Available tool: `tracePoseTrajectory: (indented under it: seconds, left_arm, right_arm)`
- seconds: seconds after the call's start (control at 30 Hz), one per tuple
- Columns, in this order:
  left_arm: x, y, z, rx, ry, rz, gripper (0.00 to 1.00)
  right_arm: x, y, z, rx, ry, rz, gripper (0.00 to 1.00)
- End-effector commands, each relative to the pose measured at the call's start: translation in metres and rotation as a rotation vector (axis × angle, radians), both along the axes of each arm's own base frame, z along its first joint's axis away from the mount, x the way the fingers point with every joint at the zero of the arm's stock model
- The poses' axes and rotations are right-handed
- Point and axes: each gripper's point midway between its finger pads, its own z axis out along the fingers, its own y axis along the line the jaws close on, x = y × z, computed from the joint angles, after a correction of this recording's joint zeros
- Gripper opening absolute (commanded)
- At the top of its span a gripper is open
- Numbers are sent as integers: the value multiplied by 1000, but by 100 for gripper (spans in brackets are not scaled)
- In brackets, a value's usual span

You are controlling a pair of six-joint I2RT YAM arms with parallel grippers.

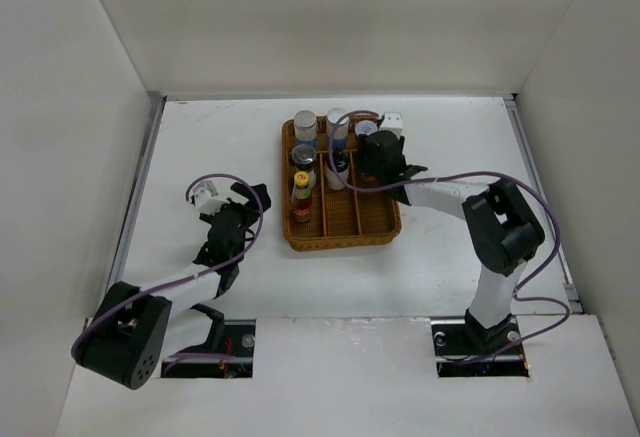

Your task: Organize the condiment bottles

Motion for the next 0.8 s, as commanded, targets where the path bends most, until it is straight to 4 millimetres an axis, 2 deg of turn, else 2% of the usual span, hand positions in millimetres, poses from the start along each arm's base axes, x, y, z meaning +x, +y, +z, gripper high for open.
tracePoseTrajectory:
  seconds: [0.0,0.07,0.17,0.37,0.43,0.5,0.6,0.77]
  left_arm:
    - [8,-1,17,-28,-50,10,100]
    - [9,-3,17,-26,-47,5,100]
    - [11,-2,14,-22,-37,8,100]
    - [12,6,10,-5,-8,37,100]
    - [13,7,6,2,17,37,100]
    - [14,8,6,8,31,42,100]
    - [14,8,5,15,51,42,100]
    - [15,4,4,37,106,31,100]
  right_arm:
    - [24,13,52,70,-157,-35,54]
    - [22,13,49,70,-151,-43,69]
    - [19,13,63,82,-173,-41,85]
    - [-5,-3,130,145,-275,-44,100]
    - [-19,-15,144,164,-302,-67,100]
    - [-34,-40,151,173,-330,-127,100]
    - [-55,-84,143,168,-343,-234,100]
    - [-90,-138,98,238,-307,-377,100]
